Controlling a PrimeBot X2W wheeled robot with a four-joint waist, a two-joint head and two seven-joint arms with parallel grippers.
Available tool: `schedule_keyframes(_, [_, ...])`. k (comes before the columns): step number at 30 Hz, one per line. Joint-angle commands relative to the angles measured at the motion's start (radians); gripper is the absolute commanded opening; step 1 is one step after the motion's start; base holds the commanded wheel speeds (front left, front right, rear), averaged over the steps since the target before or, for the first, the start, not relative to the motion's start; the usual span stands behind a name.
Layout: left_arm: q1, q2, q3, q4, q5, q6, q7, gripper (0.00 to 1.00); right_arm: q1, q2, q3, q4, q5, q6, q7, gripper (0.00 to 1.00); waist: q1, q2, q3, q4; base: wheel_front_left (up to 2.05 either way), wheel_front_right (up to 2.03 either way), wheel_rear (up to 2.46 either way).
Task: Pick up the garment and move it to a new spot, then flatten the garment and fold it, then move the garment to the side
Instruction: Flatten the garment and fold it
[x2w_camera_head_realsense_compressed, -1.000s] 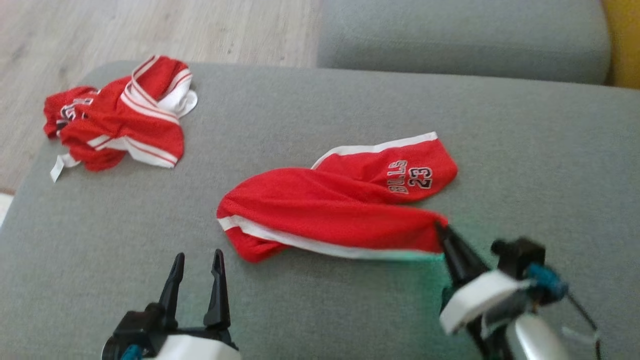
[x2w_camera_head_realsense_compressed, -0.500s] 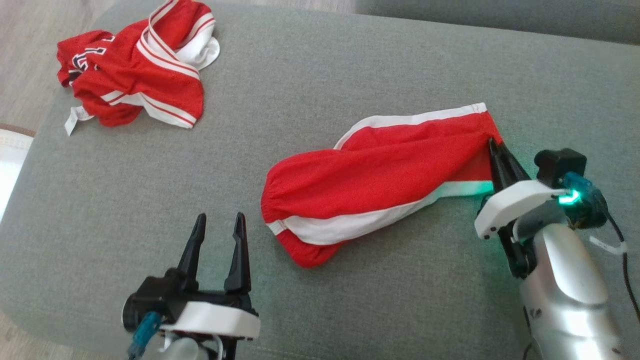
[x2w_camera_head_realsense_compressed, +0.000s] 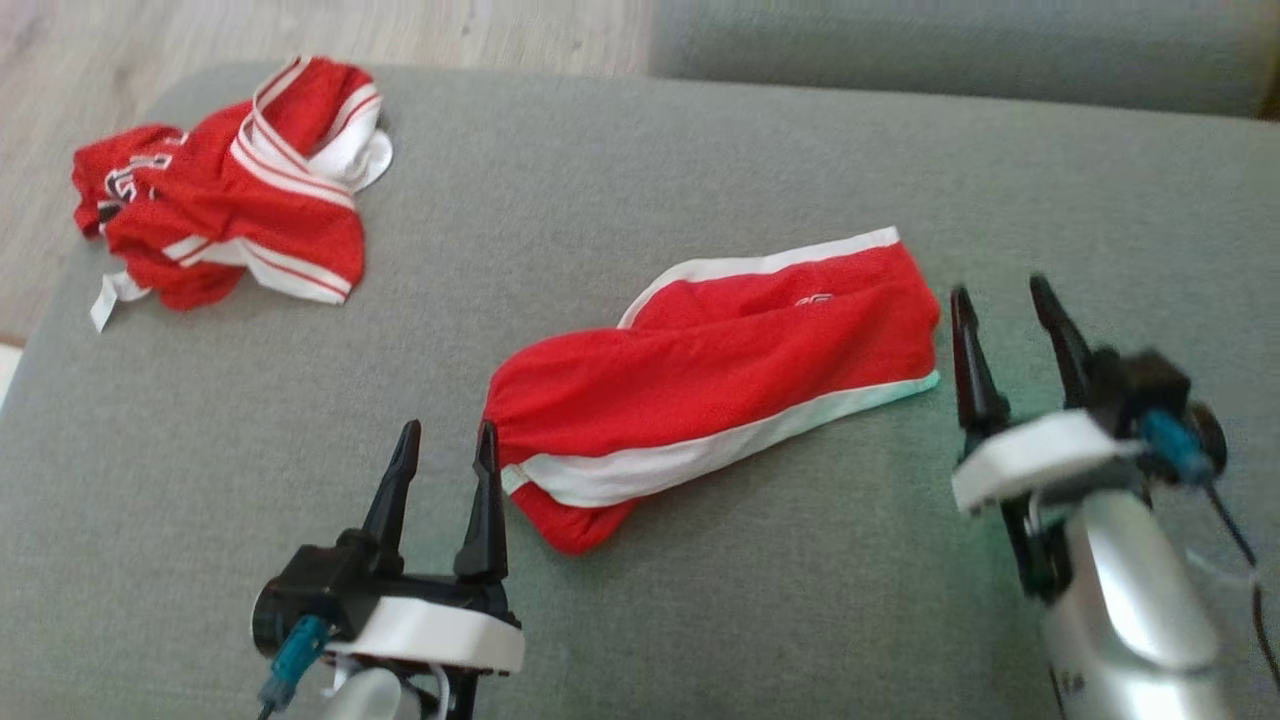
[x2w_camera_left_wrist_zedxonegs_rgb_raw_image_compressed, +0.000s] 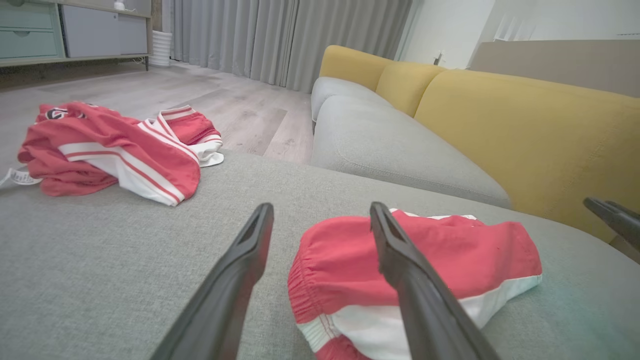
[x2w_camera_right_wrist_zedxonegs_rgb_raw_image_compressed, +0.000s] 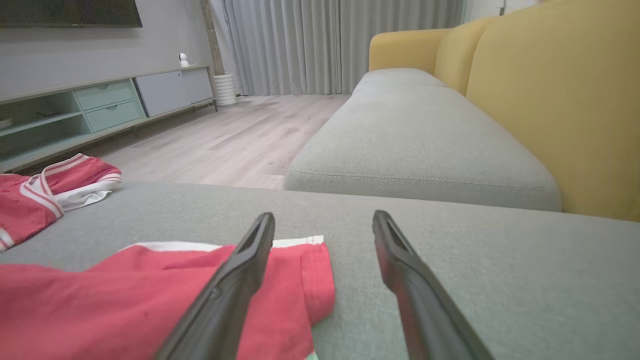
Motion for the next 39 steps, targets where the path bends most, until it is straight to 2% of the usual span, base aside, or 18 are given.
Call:
schedule_keyframes(1, [-0.009, 0.011, 0.04, -0.022, 0.006, 0.0, -0.011, 1.0, 0.017, 0.0, 0.021, -0.051, 0.003, -0.001, -0.014, 1.0, 0.0, 0.0, -0.034, -0.022, 0.0, 0.0, 0.0])
schedule_keyframes(8, [0.052, 0.019, 0.048, -0.015, -0.013, 0.007, -0.011, 1.0, 0.216, 0.0, 0.0, -0.203, 0.035, -0.001, -0.016, 1.0, 0.0, 0.0, -0.12, -0.047, 0.0, 0.0, 0.0])
schedule_keyframes(15, [0.123, 0.032, 0.069, -0.024, -0.03, 0.027, -0.012, 1.0, 0.337, 0.0, 0.011, -0.301, 0.065, -0.001, 0.003, 1.0, 0.0, 0.0, -0.148, -0.058, 0.0, 0.0, 0.0])
schedule_keyframes(39, [0.129, 0.045, 0.057, -0.025, -0.031, 0.035, -0.004, 1.0, 0.371, 0.0, 0.041, -0.344, 0.072, -0.001, 0.036, 1.0, 0.0, 0.0, -0.142, -0.053, 0.0, 0.0, 0.0])
